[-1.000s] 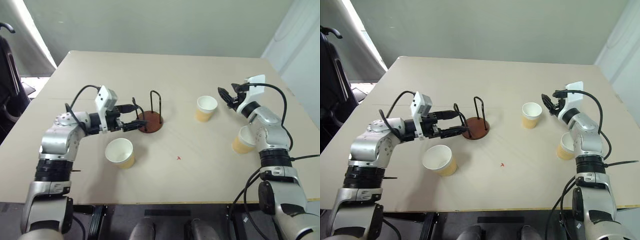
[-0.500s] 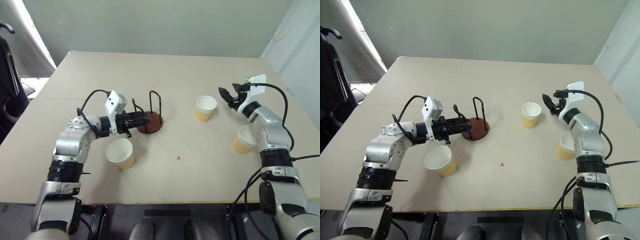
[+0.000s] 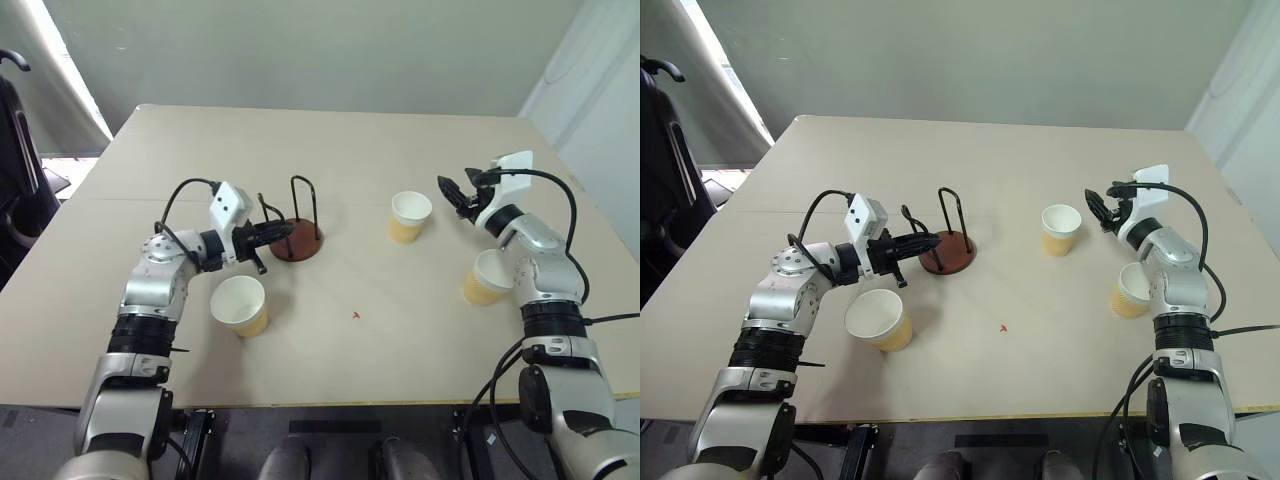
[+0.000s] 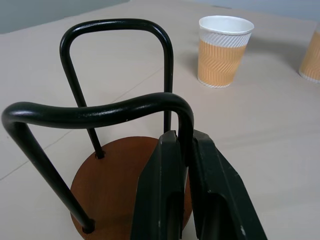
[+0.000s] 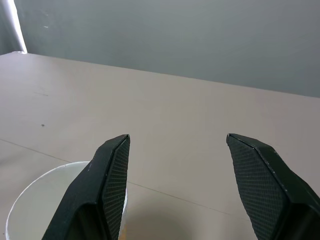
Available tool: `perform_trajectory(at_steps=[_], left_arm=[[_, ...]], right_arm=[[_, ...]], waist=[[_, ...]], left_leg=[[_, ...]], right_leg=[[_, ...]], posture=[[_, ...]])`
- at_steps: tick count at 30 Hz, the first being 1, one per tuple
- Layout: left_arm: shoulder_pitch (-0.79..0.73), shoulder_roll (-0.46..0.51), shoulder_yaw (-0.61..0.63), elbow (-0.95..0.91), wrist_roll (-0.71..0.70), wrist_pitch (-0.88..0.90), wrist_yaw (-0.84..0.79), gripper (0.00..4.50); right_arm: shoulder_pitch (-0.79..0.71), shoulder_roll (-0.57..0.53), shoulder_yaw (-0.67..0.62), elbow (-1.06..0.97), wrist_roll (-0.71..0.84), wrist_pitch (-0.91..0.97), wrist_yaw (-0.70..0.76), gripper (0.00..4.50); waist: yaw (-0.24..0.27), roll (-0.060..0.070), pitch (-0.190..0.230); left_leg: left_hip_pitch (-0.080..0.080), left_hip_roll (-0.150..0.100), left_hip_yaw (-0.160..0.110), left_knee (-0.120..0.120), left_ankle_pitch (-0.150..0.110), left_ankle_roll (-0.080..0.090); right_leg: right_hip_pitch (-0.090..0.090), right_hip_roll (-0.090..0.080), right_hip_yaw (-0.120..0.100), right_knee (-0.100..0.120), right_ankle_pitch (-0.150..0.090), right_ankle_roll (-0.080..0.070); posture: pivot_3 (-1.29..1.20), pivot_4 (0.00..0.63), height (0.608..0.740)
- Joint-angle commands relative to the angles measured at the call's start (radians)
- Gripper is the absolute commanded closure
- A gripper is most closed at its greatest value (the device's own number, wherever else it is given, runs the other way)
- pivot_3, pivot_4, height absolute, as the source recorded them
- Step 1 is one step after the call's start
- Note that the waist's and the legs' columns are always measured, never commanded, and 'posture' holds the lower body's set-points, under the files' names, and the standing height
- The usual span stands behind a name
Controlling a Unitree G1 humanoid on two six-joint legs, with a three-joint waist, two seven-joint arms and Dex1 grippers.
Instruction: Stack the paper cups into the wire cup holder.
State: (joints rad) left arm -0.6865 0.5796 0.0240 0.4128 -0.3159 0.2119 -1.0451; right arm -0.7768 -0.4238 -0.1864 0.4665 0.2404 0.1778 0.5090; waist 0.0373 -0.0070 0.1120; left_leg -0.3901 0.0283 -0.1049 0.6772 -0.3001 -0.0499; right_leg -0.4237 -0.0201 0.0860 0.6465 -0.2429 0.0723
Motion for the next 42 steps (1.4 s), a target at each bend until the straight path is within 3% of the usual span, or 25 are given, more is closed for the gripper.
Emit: perform_trajectory(at_steps=[1,6,13,27,32,42], left_arm=[[-0.080,0.041,0.009,0.047,-0.006,-0.022,-0.094,4.47],[-0.203,0.071,-0.026,0.058,-0.016,0.007,-0.229,4.47],[-0.297,0.069,-0.102,-0.165,-0.098,0.251,-0.353,4.47],[-0.170,-0.036,-0.228,-0.362,-0.089,0.303,-0.318,4.47],[-0.127,-0.034,-0.255,-0.402,-0.082,0.296,-0.320,4.47],[-0.136,-0.049,-0.266,-0.355,-0.071,0.266,-0.328,4.47]], right_arm=[[-0.007,-0.023,-0.012,-0.049,0.013,0.007,0.012,1.41],[-0.008,-0.035,-0.016,-0.062,0.020,0.023,0.023,1.41],[0.027,-0.045,-0.012,-0.144,0.050,0.083,0.063,1.41],[0.095,-0.112,-0.030,-0.229,0.061,0.145,0.115,1.41],[0.114,-0.172,-0.051,-0.269,0.117,0.178,0.185,1.41],[0.129,-0.472,-0.109,-0.456,0.361,0.444,0.513,1.41]], waist=[[0.000,0.000,0.000],[0.007,0.000,0.000],[0.008,0.000,0.000],[0.008,0.000,0.000],[0.008,0.000,0.000],[0.017,0.000,0.000]], left_leg=[[0.000,0.000,0.000,0.000,0.000,0.000],[-0.002,0.000,-0.001,0.001,0.000,0.000],[-0.004,0.000,-0.001,-0.002,0.000,0.000],[-0.004,0.001,-0.002,0.003,0.000,0.000],[-0.004,0.001,-0.001,0.003,0.000,0.000],[-0.004,0.001,0.000,0.004,0.000,0.000]], right_leg=[[0.000,0.000,0.000,0.000,0.000,0.000],[-0.001,0.000,0.000,0.000,0.000,0.000],[-0.001,0.000,0.000,-0.001,0.000,0.000],[0.001,0.000,0.001,-0.001,0.001,0.001],[0.001,0.000,0.001,-0.001,0.001,0.001],[0.002,0.000,0.002,-0.001,0.001,0.001]], posture=[[0.00,0.150,0.740],[0.00,0.150,0.740],[0.00,0.150,0.740],[0.00,0.150,0.740],[0.00,0.150,0.740],[0.00,0.150,0.740]])
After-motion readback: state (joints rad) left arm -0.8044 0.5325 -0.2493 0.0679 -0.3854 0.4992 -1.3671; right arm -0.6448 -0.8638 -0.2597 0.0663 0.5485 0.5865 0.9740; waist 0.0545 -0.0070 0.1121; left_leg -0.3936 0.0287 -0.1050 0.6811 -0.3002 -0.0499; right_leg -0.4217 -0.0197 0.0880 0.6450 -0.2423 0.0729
